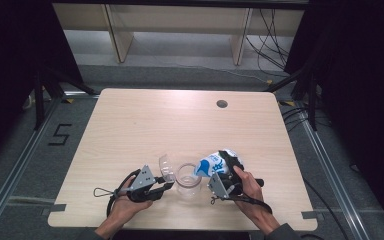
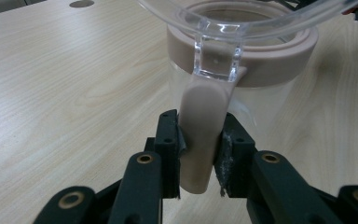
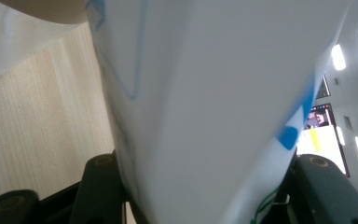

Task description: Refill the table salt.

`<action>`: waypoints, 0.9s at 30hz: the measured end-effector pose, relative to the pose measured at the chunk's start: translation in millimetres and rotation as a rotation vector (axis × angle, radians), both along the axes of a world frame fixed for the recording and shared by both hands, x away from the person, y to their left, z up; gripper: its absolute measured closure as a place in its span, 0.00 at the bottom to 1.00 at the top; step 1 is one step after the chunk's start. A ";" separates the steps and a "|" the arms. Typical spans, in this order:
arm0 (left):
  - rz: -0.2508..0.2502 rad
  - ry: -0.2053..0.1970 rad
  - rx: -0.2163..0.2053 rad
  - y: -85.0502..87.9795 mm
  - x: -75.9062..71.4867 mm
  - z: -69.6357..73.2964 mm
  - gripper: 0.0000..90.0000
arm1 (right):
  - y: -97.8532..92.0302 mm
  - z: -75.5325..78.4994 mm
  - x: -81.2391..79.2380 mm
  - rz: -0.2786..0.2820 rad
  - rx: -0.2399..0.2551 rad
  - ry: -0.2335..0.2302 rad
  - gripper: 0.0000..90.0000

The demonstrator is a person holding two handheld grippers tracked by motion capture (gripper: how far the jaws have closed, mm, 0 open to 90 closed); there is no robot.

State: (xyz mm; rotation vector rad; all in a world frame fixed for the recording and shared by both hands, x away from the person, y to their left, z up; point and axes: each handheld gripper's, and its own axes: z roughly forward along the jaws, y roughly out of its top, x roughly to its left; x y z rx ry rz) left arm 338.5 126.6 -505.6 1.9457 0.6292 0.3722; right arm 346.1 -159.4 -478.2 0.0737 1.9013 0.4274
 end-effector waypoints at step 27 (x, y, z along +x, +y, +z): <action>0.003 0.001 -0.007 -1.0 -0.5 -0.1 0.80 | 4.9 -4.2 2.5 0.034 -0.086 -0.078 0.55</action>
